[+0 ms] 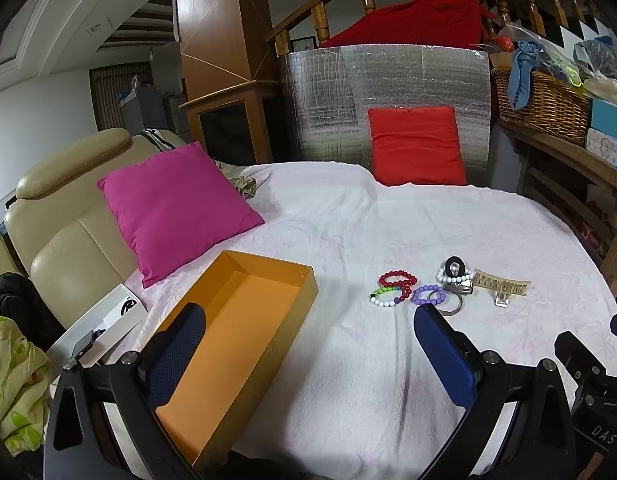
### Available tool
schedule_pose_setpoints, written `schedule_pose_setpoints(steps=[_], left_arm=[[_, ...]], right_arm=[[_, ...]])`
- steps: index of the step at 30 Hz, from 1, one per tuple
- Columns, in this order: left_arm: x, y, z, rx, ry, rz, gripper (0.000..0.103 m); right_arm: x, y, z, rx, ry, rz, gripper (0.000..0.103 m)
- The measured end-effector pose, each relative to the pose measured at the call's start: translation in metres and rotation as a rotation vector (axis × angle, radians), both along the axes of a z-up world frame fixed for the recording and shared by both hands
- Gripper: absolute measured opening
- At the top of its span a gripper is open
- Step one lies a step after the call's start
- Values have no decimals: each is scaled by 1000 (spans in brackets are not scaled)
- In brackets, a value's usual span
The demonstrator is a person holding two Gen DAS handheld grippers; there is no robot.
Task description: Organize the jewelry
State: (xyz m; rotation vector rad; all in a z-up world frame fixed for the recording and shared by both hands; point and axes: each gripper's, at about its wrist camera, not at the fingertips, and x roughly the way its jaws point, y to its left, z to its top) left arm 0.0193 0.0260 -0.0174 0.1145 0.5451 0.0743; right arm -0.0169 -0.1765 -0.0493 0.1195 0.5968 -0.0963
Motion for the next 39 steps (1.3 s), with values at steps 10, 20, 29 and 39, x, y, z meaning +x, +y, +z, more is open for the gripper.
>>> schedule_pose_setpoints(steps=[10, 20, 29, 39], left_arm=[[2, -3, -3, 8, 13, -3, 103], [3, -6, -4, 16, 18, -4, 103], [8, -9, -6, 19, 25, -5, 103], [18, -12, -8, 23, 30, -8, 103]], right_arm=[[1, -3, -4, 14, 10, -4, 103], [3, -6, -6, 23, 16, -9, 103], [5, -8, -9, 27, 17, -12, 103], [15, -15, -12, 31, 26, -19, 103]])
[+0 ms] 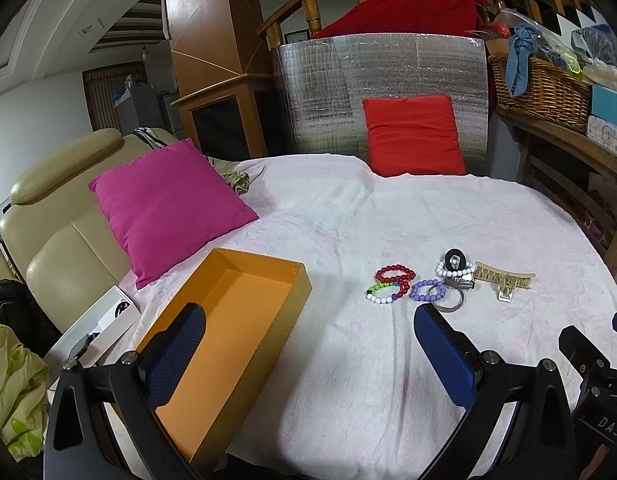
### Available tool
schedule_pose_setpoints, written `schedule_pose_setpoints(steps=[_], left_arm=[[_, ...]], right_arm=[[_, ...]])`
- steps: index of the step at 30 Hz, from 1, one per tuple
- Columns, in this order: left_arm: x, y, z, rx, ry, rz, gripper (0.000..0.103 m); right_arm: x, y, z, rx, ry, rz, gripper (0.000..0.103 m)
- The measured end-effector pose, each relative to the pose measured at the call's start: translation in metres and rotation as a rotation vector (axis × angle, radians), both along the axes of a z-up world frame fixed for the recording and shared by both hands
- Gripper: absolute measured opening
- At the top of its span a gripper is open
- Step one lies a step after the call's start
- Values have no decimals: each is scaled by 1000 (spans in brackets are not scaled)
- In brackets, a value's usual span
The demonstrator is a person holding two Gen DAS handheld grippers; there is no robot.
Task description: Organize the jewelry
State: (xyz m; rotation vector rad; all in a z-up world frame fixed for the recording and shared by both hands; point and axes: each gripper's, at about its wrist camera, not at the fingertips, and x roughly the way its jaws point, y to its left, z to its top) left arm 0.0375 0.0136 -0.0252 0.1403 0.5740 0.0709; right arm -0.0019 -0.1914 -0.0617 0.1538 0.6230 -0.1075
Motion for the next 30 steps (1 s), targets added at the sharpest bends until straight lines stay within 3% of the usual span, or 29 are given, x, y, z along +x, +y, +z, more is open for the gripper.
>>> schedule_pose_setpoints(steps=[9, 14, 20, 23, 27, 30], left_arm=[[24, -7, -12, 3, 30, -3, 103], [51, -14, -39, -79, 105, -60, 103], [88, -28, -89, -103, 191, -83, 103], [108, -37, -107, -68, 232, -82, 103], [129, -40, -117, -83, 257, -111, 103], [145, -34, -124, -107, 269, -79, 103]], right_arm=[[16, -13, -5, 10, 10, -10, 103], [27, -36, -19, 40, 26, -22, 103], [52, -82, -45, 147, 90, -20, 101], [69, -100, -55, 216, 122, -27, 91], [106, -120, -71, 354, 182, -16, 88], [132, -131, -83, 454, 202, -27, 88]])
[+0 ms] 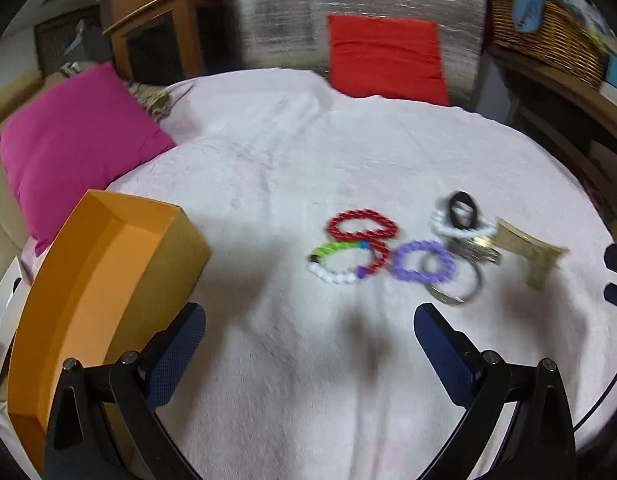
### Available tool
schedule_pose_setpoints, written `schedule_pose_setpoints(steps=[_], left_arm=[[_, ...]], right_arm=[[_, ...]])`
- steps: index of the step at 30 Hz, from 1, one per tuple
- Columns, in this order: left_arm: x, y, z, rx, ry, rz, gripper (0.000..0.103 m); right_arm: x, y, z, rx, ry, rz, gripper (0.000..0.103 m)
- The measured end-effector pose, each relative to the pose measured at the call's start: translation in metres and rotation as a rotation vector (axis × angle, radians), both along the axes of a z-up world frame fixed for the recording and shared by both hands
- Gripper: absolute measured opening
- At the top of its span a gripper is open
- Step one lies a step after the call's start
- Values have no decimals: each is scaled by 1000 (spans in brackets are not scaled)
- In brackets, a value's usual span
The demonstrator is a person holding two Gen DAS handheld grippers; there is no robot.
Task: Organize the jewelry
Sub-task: 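Grasp the gold claw hair clip with the right tool while the left tool approaches the bracelets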
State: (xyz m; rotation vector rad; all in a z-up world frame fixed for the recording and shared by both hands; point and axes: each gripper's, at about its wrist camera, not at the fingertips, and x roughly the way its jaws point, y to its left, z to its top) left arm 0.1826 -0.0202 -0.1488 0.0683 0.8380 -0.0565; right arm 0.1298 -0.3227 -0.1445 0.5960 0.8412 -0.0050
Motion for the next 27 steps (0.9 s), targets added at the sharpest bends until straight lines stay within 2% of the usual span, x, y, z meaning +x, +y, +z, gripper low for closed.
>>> schedule_pose_setpoints(steps=[2, 4, 9, 11, 13, 16, 17, 18, 19, 24, 27], left_arm=[[10, 4, -5, -20, 34, 11, 103], [18, 8, -9, -61, 57, 23, 103], [18, -5, -19, 26, 73, 17, 103], [18, -11, -21, 36, 80, 5, 103], [15, -17, -20, 36, 76, -10, 103], [12, -28, -17, 49, 67, -36, 103], [12, -32, -16, 55, 67, -49, 103], [14, -38, -15, 68, 69, -64, 103], [15, -44, -13, 83, 69, -77, 103], [21, -79, 2, 101, 27, -171, 103], [23, -90, 1, 117, 6, -220, 103]], right_arm=[[17, -1, -7, 12, 20, -4, 88], [30, 0, -15, 22, 46, -9, 82], [56, 4, -32, -8, 113, -16, 74], [66, 8, -38, -29, 136, -14, 71], [74, 13, -42, -91, 154, -9, 61], [83, 14, -47, -141, 171, -11, 57], [85, 14, -48, -144, 178, -5, 52], [86, 14, -50, -148, 185, 0, 39], [86, 12, -52, -151, 190, 0, 32], [77, -6, -47, -137, 155, -28, 30], [67, -25, -42, -117, 125, -60, 30]])
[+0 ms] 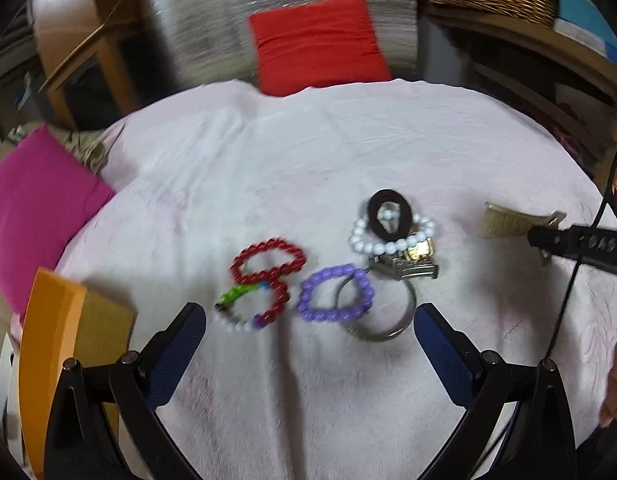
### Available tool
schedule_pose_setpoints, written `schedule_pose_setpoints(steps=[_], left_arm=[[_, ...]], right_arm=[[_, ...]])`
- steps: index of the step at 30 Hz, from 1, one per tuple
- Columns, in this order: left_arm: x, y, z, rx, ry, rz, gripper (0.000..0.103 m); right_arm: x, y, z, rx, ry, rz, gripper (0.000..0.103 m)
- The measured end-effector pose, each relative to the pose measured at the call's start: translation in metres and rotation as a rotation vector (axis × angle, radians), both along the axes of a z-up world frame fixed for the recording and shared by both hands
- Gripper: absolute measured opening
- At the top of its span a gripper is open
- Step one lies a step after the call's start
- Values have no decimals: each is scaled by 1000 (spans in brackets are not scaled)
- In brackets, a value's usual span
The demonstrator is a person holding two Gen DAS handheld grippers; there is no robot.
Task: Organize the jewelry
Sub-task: 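Grasp the gold claw hair clip with the right tool while the left tool approaches the bracelets, then grasp the multicolour beaded bracelet with the left tool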
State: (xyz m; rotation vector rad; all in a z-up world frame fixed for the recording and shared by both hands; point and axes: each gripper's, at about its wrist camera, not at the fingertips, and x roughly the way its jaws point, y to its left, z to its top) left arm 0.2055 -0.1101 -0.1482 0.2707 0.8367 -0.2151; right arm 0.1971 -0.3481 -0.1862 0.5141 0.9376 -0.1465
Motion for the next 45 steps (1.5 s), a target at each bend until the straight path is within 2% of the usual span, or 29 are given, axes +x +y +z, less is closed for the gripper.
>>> schedule_pose_setpoints(steps=[3, 7, 9, 14, 17, 19, 25, 29, 36, 40, 42, 43, 45], left_arm=[[-3, 2, -8, -16, 0, -53, 102], [5, 12, -22, -15, 56, -69, 63], [11, 26, -20, -48, 68, -46, 62], [26, 75, -10, -71, 70, 32, 62], [36, 91, -17, -102, 118, 74, 62], [42, 89, -25, -120, 162, 67, 62], [54, 71, -42, -98, 215, 42, 62], [56, 58, -44, -107, 220, 6, 63], [65, 48, -50, -108, 223, 5, 63], [69, 49, -49, -114, 194, 11, 41], [69, 46, -46, -124, 181, -15, 21], [70, 44, -47, -129, 188, -27, 15], [71, 43, -48, -132, 194, -29, 15]], right_arm=[[-6, -13, 3, 13, -15, -20, 30], [-14, -19, 4, 23, -22, -24, 30], [-15, -18, 6, 33, -29, -26, 30], [-18, -14, 15, 34, -76, -33, 30], [-17, -11, 16, 43, -79, -42, 30], [-14, -8, 14, 57, -73, -45, 30], [-11, 2, 11, 66, -71, -40, 30], [-12, 2, 8, 68, -63, -41, 30], [-13, 1, 7, 72, -67, -40, 30], [-12, 2, 8, 75, -68, -39, 30], [-13, 2, 8, 74, -71, -38, 30], [-13, 2, 8, 73, -72, -37, 30], [-14, 3, 8, 74, -73, -34, 30]])
